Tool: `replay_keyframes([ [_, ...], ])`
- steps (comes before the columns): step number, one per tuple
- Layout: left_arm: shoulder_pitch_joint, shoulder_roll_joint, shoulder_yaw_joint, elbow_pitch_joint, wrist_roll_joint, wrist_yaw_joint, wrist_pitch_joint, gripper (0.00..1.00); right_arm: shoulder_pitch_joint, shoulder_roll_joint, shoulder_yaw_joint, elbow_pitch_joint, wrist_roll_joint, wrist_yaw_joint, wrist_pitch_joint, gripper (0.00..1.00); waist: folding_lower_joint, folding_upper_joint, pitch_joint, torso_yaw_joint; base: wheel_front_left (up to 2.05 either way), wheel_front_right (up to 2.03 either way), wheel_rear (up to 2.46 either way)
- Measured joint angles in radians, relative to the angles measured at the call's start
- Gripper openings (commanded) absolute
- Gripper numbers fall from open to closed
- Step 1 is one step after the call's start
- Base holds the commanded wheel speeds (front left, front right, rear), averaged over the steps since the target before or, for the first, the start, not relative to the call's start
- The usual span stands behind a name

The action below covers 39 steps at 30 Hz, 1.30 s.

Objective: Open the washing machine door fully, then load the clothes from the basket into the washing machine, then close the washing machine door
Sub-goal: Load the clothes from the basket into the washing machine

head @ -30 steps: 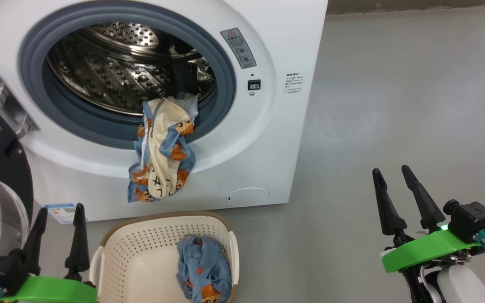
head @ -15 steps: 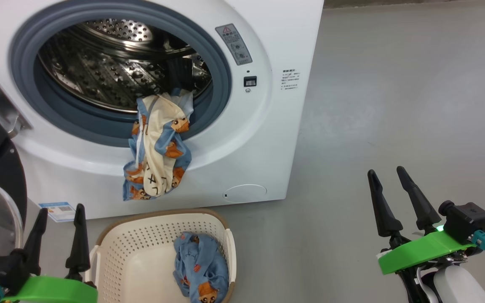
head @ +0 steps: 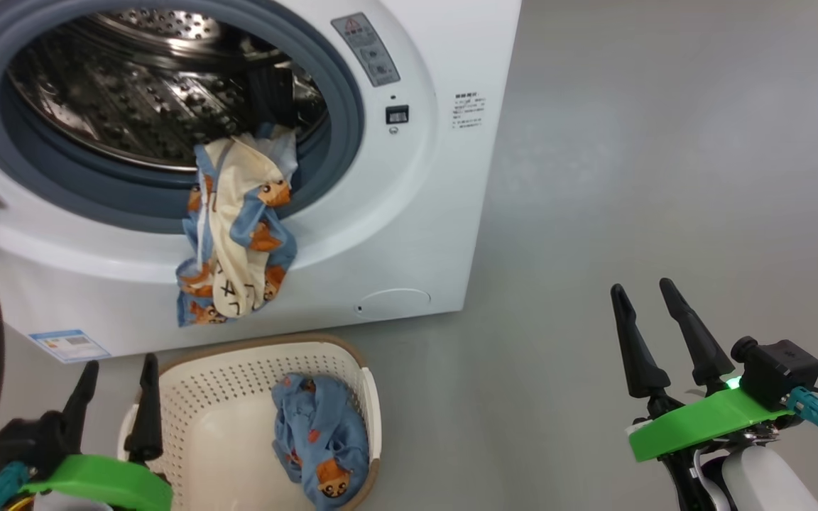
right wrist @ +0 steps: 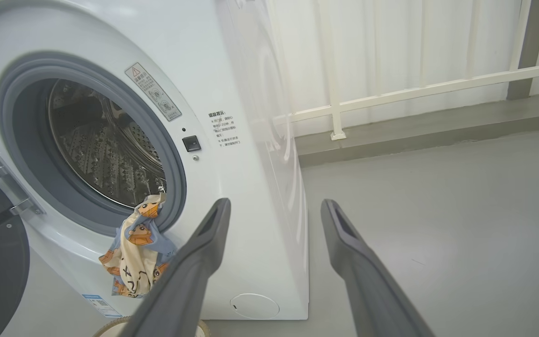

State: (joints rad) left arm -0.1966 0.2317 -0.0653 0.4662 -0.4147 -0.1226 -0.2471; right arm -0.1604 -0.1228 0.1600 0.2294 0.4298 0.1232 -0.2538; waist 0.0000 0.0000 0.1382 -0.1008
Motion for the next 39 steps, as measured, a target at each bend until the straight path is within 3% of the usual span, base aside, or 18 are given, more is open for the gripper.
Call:
replay_keyframes([
  [8, -0.122, 0.035, -0.068, 0.141, -0.043, -0.009, 0.027, 1.00, -0.026, 0.033, -0.001, -0.029, -0.031, 0.000, 0.000, 1.00, 0.0001, 0.0000, 0.079, -0.028, 0.00, 0.00, 0.00],
  [24, -0.404, 0.164, -0.280, 0.363, -0.259, -0.009, 0.116, 1.00, -0.075, 0.069, 0.000, -0.104, -0.060, 0.000, 0.000, 1.00, 0.0002, 0.0000, 0.295, -0.112, 0.00, 0.00, 0.00],
  [39, -0.620, 0.186, -0.342, 0.539, -0.430, -0.009, 0.136, 1.00, -0.101, 0.073, 0.015, -0.161, -0.057, 0.000, 0.000, 1.00, 0.0001, 0.0000, 0.451, -0.171, 0.00, 0.00, 0.00],
])
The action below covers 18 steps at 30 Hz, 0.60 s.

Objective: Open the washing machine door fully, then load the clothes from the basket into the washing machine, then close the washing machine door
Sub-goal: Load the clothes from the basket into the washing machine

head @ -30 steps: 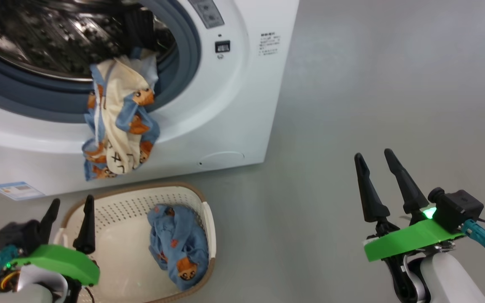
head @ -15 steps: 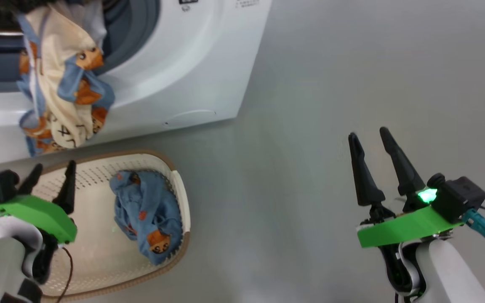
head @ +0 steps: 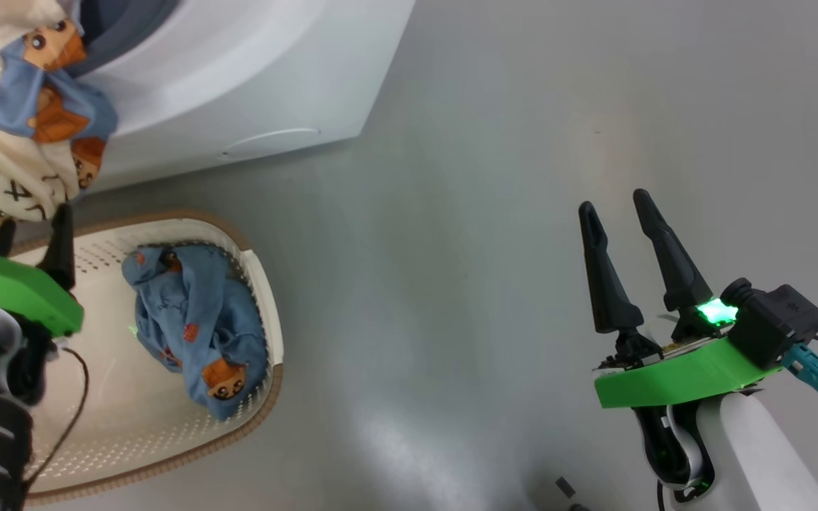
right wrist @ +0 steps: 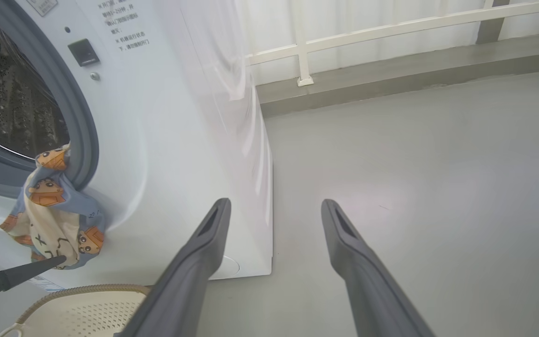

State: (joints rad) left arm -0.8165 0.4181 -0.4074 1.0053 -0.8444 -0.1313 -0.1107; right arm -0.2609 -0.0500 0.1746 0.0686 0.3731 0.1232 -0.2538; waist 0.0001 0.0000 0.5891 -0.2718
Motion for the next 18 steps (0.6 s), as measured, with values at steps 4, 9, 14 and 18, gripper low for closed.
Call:
replay_keyframes([
  [4, -0.052, 0.006, 0.001, 0.037, -0.031, 0.000, 0.002, 1.00, -0.016, 0.003, 0.015, -0.018, 0.000, 0.000, 0.000, 1.00, 0.0000, 0.0000, 0.027, -0.010, 0.00, 0.00, 0.00],
  [9, -0.113, 0.010, -0.002, 0.065, -0.056, 0.000, -0.010, 1.00, -0.021, 0.004, 0.015, -0.024, 0.000, 0.000, 0.000, 1.00, -0.0001, 0.0000, 0.055, -0.016, 0.00, 0.00, 0.00],
  [14, -0.150, 0.022, -0.008, 0.089, -0.063, 0.000, -0.058, 1.00, -0.021, 0.005, 0.018, -0.027, 0.000, 0.000, 0.000, 1.00, 0.0000, 0.0000, 0.072, -0.018, 0.00, 0.00, 0.00],
  [18, -0.170, 0.030, -0.021, 0.100, -0.069, 0.000, -0.079, 1.00, -0.022, 0.005, 0.017, -0.030, 0.000, 0.000, 0.000, 1.00, -0.0001, 0.0000, 0.080, -0.016, 0.00, 0.00, 0.00],
])
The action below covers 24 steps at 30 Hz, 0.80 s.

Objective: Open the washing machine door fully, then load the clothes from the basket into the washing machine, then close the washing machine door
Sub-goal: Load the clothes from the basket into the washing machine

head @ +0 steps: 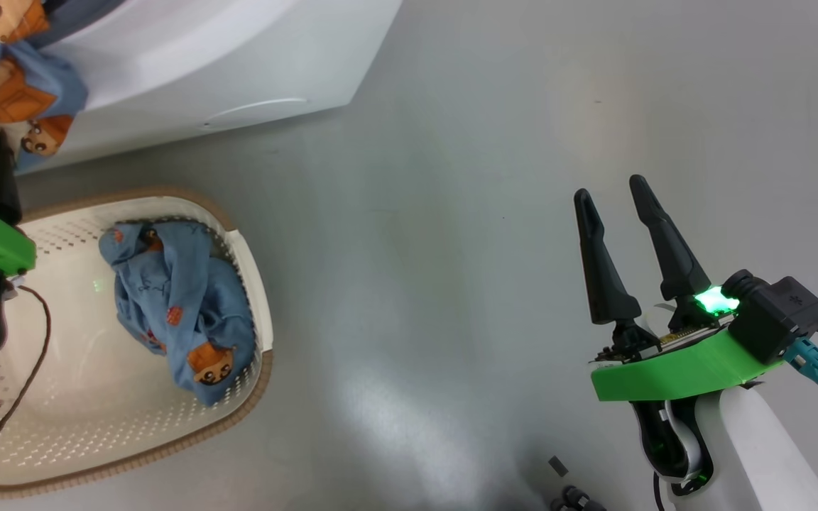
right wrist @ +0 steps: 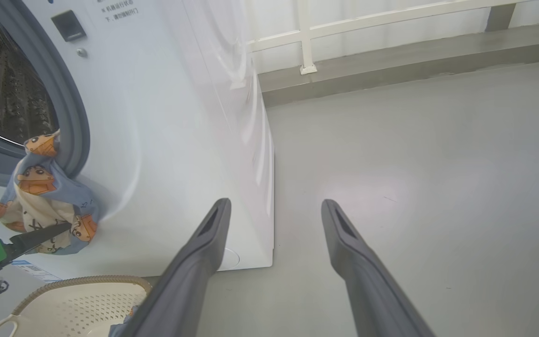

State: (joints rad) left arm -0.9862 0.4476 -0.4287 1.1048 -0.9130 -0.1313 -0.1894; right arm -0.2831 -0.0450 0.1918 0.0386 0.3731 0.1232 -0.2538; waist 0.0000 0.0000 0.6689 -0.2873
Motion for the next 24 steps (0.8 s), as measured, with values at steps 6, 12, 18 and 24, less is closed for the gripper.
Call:
replay_keyframes([
  [6, -0.007, -0.002, -0.040, -0.001, -0.026, 0.000, -0.005, 0.00, -0.004, 0.000, -0.001, 0.003, -0.003, 0.000, 0.000, 1.00, 0.0001, 0.0000, 0.002, 0.014, 0.00, 0.00, 0.00],
  [12, -0.010, 0.001, -0.107, -0.038, -0.048, 0.000, -0.015, 0.00, -0.022, 0.000, -0.002, 0.013, -0.005, 0.000, 0.000, 1.00, 0.0000, 0.0000, -0.014, 0.034, 0.00, 0.00, 0.00],
  [18, 0.032, 0.012, -0.182, -0.102, -0.043, 0.000, -0.046, 0.00, -0.022, 0.000, -0.001, 0.031, -0.003, 0.000, 0.000, 1.00, 0.0000, 0.0000, -0.042, 0.045, 0.00, 0.00, 0.00],
  [24, 0.049, 0.041, -0.205, -0.214, -0.047, 0.000, -0.059, 0.00, -0.022, 0.000, -0.001, 0.044, -0.001, 0.000, 0.000, 1.00, 0.0000, 0.0000, -0.072, 0.056, 0.00, 0.00, 0.00],
])
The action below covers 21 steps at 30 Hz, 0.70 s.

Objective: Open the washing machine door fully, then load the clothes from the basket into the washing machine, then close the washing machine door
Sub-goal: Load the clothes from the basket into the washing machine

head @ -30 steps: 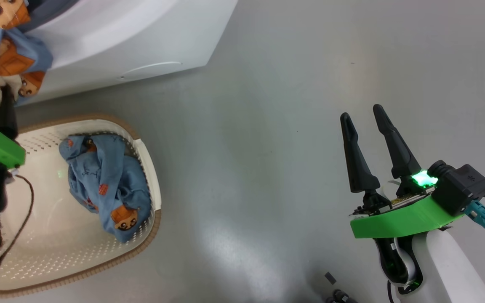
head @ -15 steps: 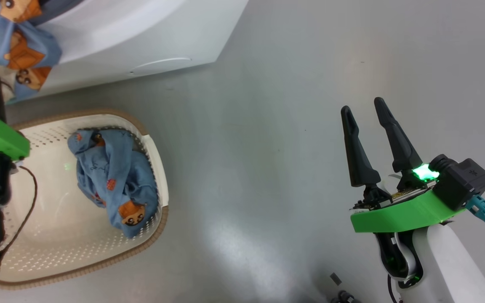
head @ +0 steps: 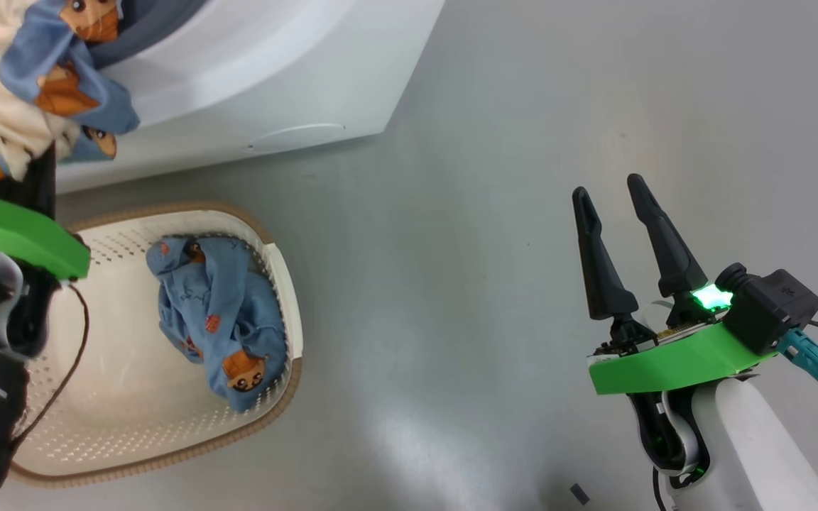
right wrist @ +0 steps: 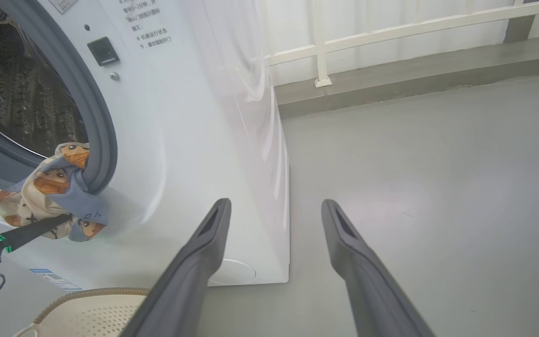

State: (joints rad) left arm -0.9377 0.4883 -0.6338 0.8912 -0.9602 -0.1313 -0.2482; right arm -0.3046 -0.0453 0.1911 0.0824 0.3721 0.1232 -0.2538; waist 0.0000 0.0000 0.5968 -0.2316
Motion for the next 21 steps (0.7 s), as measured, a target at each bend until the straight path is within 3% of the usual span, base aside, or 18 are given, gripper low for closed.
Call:
replay_keyframes([
  [12, -0.009, 0.055, 0.038, -0.153, -0.014, 0.003, -0.003, 0.00, 0.002, 0.000, 0.005, 0.008, 0.041, 0.000, 0.000, 1.00, 0.0000, 0.0000, -0.045, -0.013, 0.00, 0.00, 0.00],
  [21, -0.218, 0.102, 0.030, -0.102, 0.014, 0.048, 0.143, 0.00, 0.009, 0.000, 0.010, -0.025, 0.070, 0.000, 0.000, 1.00, 0.0000, 0.0000, -0.010, -0.064, 0.00, 0.00, 0.00],
])
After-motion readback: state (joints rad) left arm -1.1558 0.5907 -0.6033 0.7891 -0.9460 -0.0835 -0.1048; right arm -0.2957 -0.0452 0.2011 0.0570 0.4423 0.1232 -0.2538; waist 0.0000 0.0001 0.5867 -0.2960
